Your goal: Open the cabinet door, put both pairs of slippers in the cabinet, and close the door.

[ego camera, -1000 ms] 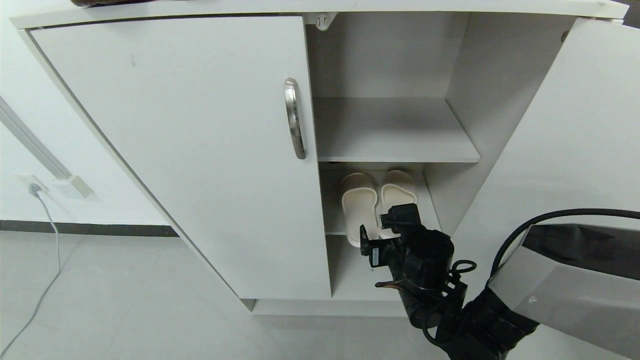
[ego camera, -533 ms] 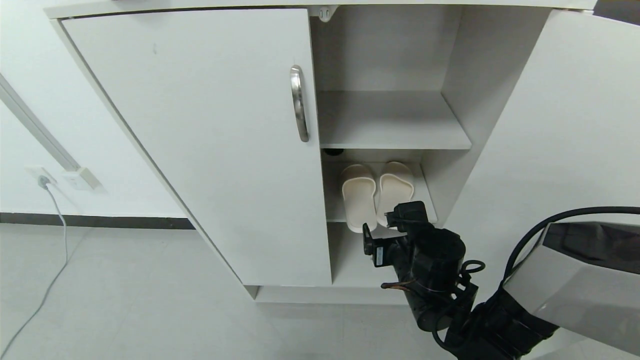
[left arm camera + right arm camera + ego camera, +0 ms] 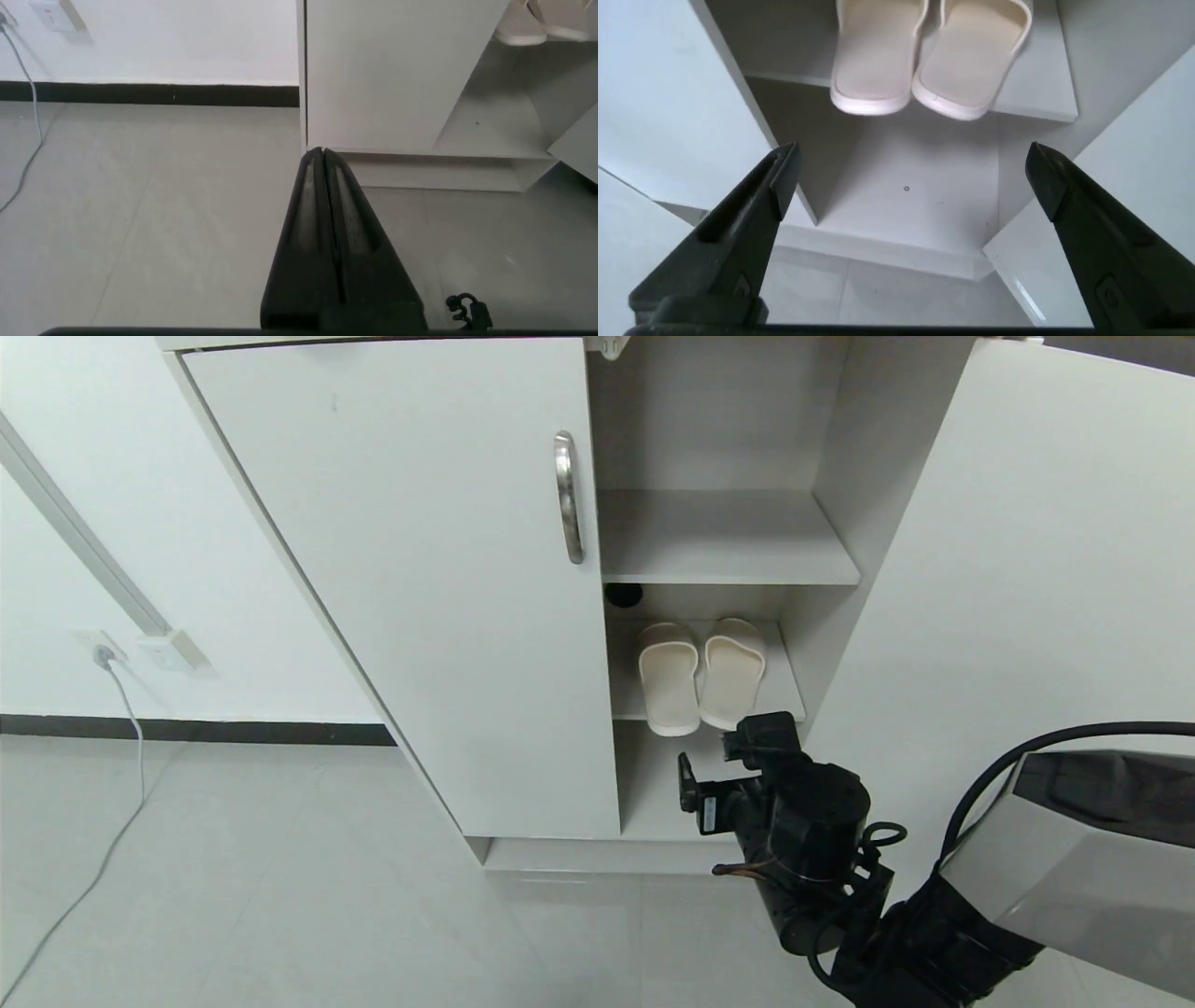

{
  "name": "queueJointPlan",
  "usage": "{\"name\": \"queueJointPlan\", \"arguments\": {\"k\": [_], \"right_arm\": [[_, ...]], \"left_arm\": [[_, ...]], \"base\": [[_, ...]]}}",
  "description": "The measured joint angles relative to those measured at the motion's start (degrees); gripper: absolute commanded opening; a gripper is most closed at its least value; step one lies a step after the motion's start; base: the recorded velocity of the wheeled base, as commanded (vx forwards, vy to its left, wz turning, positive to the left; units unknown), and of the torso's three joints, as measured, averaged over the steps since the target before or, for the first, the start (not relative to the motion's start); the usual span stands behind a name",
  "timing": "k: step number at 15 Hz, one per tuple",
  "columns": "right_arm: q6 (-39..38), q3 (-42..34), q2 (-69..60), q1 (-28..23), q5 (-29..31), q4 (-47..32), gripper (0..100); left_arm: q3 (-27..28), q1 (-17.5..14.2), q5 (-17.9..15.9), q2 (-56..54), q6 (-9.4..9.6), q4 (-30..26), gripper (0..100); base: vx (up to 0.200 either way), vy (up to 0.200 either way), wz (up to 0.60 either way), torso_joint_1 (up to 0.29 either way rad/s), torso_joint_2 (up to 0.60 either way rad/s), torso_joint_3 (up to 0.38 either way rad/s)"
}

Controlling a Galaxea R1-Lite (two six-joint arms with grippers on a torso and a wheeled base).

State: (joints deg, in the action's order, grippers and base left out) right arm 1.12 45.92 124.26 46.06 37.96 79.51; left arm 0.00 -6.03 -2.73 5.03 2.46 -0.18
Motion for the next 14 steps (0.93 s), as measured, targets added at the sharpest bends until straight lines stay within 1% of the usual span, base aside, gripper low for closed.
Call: {"name": "queueJointPlan", "arguments": {"k": [6,14], "right_arm": [[-0.01,-0.45,0.0,-0.02,0.02,-0.07,100],[0.05,-0.61,0.38,-0.69,0.2,-0.16,100]], "left_arm": [[0.02,0.0,0.0,0.0,0.0,0.0,0],[0.02,0.0,0.0,0.0,0.07,0.0,0]], "base": [[0.0,0.0,0.0,0.0,0.0,0.013],[0.0,0.0,0.0,0.003,0.0,0.185]]}}
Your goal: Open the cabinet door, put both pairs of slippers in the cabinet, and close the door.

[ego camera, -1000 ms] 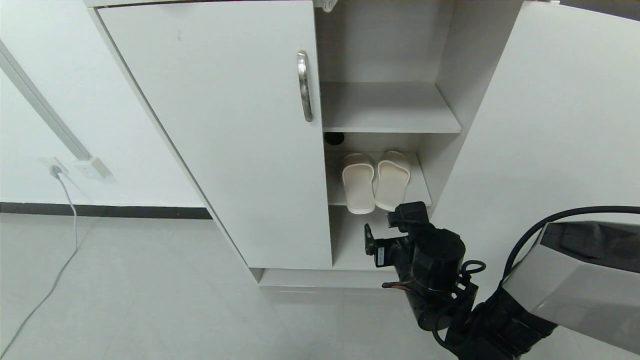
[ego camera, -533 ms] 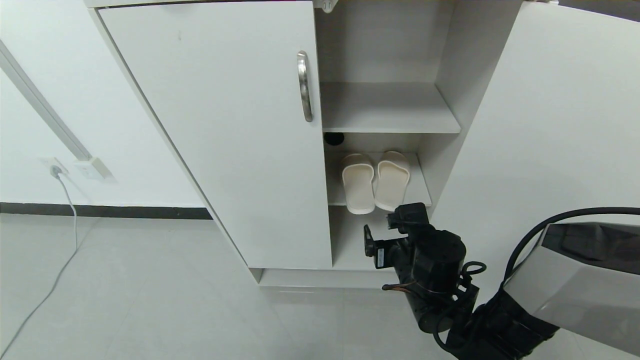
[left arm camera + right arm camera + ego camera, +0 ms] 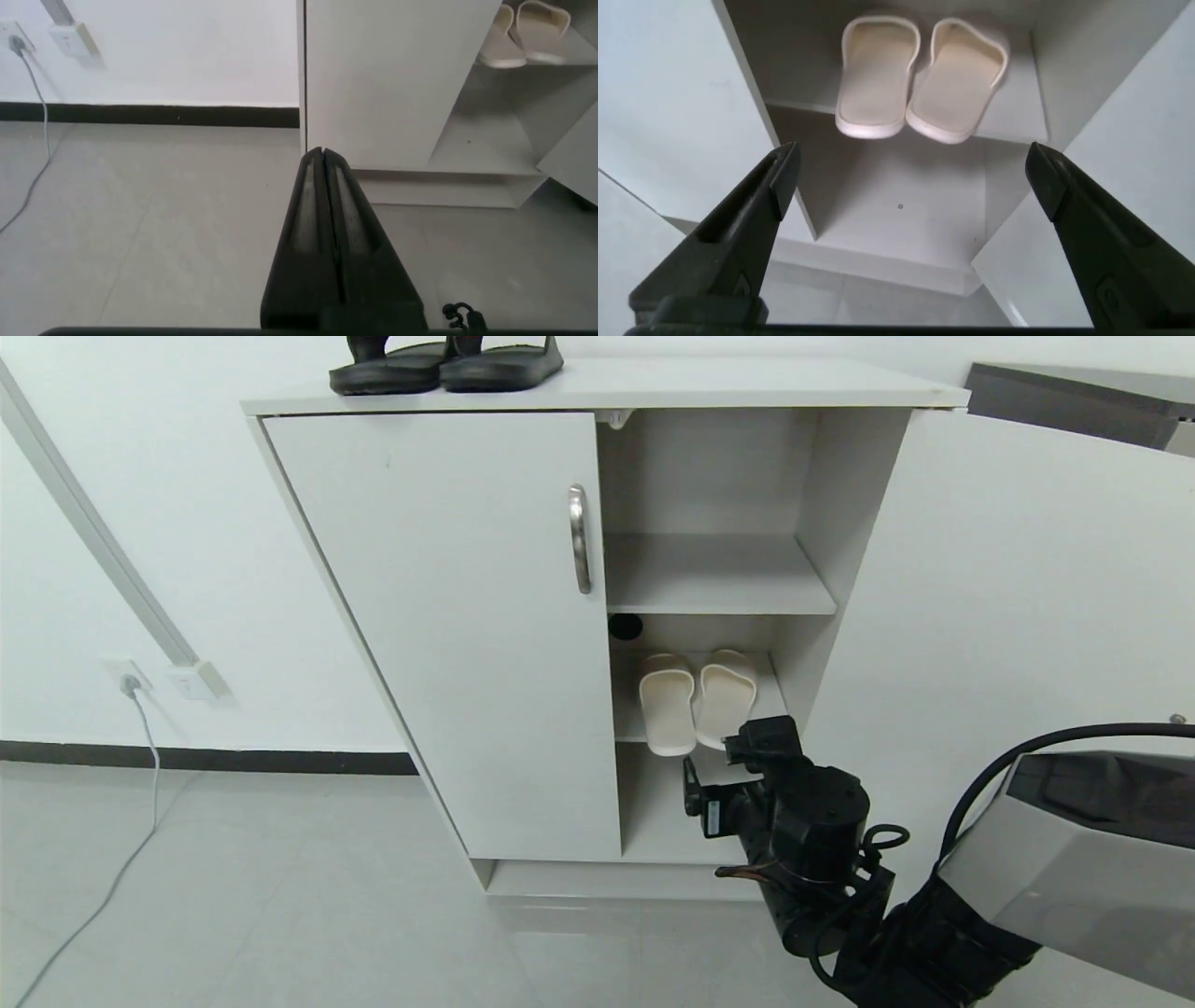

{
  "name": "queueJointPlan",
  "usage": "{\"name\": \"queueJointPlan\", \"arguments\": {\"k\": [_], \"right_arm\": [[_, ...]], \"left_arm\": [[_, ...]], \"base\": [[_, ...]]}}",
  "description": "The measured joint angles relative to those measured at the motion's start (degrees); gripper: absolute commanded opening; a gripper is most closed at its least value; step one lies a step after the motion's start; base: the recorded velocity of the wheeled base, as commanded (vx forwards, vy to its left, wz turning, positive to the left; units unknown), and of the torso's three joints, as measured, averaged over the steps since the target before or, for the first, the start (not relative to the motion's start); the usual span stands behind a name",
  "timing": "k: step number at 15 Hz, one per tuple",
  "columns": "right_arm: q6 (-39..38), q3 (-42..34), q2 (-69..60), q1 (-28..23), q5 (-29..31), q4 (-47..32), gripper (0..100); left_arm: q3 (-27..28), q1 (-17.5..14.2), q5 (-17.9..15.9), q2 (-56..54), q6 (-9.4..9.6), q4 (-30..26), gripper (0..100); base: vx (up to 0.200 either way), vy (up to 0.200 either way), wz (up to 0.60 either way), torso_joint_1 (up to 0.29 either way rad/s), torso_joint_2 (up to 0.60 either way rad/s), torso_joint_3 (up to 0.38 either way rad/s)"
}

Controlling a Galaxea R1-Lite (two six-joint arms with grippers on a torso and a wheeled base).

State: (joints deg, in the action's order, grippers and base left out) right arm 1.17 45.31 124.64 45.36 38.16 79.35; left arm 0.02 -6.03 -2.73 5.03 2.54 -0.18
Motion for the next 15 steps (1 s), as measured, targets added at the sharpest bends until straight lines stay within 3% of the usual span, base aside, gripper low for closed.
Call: {"name": "queueJointPlan", "arguments": {"k": [8,15], "right_arm": [[0.05,-1.35,1.16,-0.3,0.0,0.13,100],[-0.02,-1.51,1.55,-0.5,-0.09,0.22,100]], "left_arm": [[0.0,0.0,0.0,-0.02,-0.07,0.02,0],[0.0,-0.07,-0.02,0.0,-0.07,0.02,0]], "base": [[0.0,0.0,0.0,0.005,0.0,0.135],[0.0,0.2,0.0,0.004,0.0,0.007]]}}
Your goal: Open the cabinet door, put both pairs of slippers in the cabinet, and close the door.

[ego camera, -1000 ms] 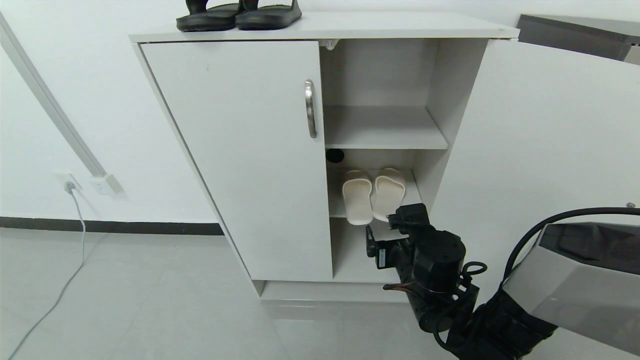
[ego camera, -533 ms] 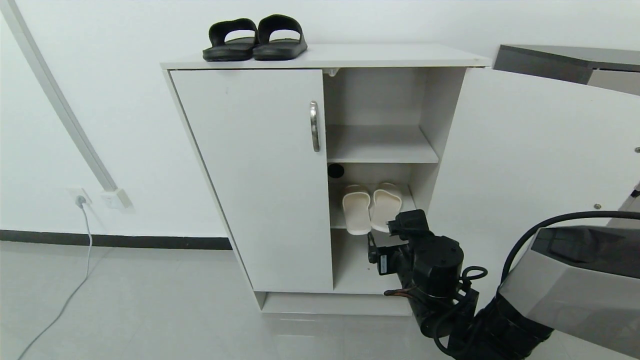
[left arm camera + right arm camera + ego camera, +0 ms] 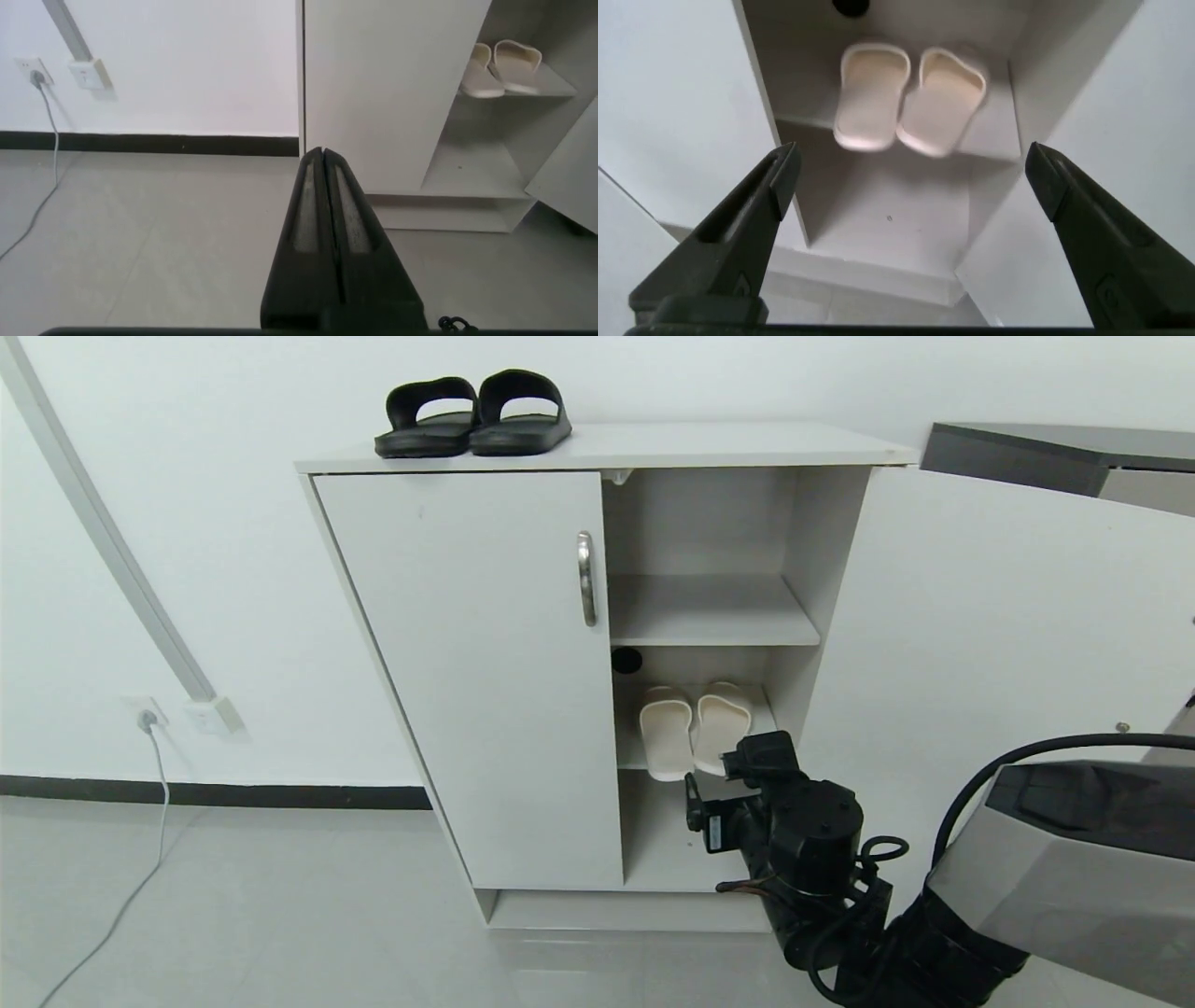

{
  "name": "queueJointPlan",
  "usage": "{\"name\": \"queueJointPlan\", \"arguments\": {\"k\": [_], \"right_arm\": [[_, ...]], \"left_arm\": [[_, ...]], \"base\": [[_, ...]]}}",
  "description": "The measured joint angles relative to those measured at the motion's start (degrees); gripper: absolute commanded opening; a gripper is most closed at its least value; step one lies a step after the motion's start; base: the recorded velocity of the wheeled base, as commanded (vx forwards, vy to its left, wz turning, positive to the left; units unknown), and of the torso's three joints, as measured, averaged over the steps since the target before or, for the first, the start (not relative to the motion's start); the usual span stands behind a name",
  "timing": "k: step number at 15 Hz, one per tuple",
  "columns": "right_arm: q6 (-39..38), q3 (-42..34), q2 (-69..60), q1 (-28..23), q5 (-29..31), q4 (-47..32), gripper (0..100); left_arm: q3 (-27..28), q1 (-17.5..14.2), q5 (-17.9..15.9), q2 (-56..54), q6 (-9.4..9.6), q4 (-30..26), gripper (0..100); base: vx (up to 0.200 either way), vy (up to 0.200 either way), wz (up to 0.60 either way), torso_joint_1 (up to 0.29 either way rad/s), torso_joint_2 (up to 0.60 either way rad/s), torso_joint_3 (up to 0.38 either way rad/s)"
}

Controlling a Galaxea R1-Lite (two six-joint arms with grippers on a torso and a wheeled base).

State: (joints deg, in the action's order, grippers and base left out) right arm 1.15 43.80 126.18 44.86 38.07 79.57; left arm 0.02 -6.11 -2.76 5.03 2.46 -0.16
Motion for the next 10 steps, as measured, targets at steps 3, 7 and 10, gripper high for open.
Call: {"name": "queueJointPlan", "arguments": {"k": [3,7,10], "right_arm": [[0.05,-0.3,0.09,0.01,-0.02,1.17,100],[0.05,-0.76,0.16,-0.1,-0.04,1.87,100],[0.2,-1.06,0.17,-0.43,-0.52,3.58,100]], "left_arm": [[0.0,0.07,0.05,-0.02,0.0,-0.02,0],[0.0,0.07,0.02,-0.02,0.0,-0.05,0],[0.02,0.07,0.02,-0.02,0.0,-0.02,0]], "base": [[0.0,0.2,0.0,0.001,0.0,0.007],[0.0,0.2,0.0,0.001,0.0,0.002],[0.0,0.2,0.0,0.001,0.0,0.004]]}}
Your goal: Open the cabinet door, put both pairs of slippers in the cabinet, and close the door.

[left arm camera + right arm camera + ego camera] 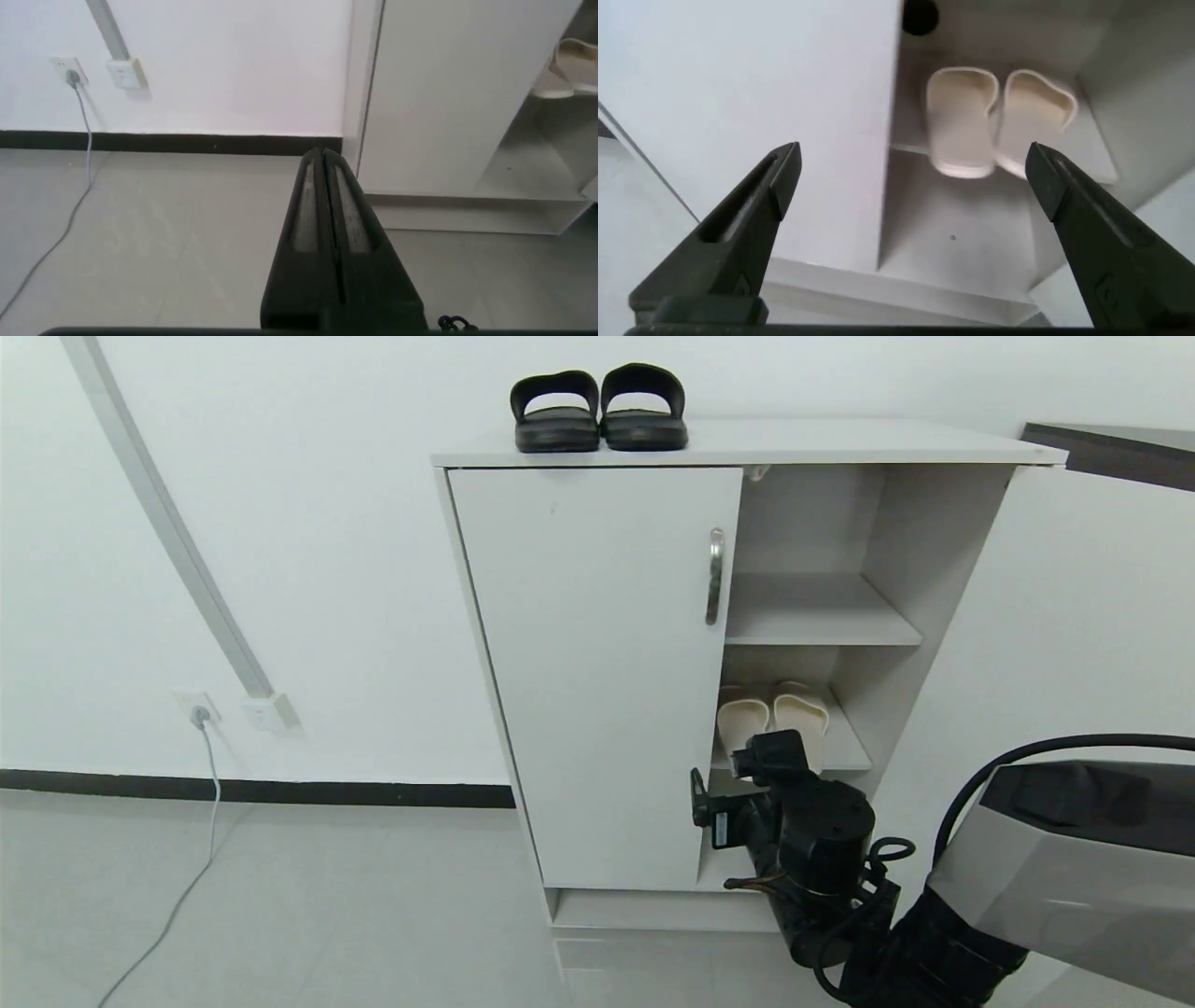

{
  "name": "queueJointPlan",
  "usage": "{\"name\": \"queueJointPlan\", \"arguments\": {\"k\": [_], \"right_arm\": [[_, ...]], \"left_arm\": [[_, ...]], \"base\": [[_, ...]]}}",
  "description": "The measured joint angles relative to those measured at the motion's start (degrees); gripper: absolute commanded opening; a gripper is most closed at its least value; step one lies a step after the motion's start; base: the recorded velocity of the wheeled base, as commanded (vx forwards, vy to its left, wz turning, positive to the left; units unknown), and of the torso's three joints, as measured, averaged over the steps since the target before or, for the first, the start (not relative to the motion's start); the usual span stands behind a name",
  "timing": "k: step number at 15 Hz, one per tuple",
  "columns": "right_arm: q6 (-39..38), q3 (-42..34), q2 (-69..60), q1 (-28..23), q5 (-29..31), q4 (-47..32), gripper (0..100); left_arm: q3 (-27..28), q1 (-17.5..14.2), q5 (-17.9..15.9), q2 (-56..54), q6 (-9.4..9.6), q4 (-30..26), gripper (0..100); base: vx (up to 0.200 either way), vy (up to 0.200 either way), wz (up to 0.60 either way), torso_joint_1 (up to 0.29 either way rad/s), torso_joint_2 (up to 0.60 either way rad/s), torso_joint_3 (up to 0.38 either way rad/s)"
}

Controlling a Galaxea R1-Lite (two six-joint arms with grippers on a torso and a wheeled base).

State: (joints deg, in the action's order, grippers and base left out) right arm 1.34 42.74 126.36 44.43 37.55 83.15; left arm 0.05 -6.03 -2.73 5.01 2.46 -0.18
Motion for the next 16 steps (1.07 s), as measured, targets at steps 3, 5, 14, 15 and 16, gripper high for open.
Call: {"name": "queueJointPlan", "arguments": {"k": [3,5,14,15,16], "right_arm": [[0.18,-0.93,0.0,-0.21,-0.93,0.49,100],[0.29,-1.56,0.0,-0.23,-1.06,0.44,100],[1.06,-2.39,0.11,-0.45,-2.24,1.21,100],[1.04,-2.72,0.16,-0.5,-2.24,1.67,100],[1.08,-2.97,0.16,-0.59,-2.22,2.46,100]], "left_arm": [[-0.05,0.0,0.0,0.0,-0.01,-0.02,0],[-0.02,0.0,0.0,0.0,-0.01,0.0,0],[-0.05,0.0,0.0,0.0,-0.01,0.0,0],[-0.05,0.0,0.0,0.0,0.0,0.0,0],[-0.05,0.0,0.0,0.0,-0.01,0.0,0]], "base": [[0.0,0.2,0.0,0.006,0.0,0.001],[0.0,0.0,0.0,0.0,0.0,0.0],[0.0,0.0,0.0,0.0,0.0,0.0],[0.0,0.0,0.0,0.0,0.0,0.0],[0.0,0.0,0.0,0.0,0.0,0.0]]}}
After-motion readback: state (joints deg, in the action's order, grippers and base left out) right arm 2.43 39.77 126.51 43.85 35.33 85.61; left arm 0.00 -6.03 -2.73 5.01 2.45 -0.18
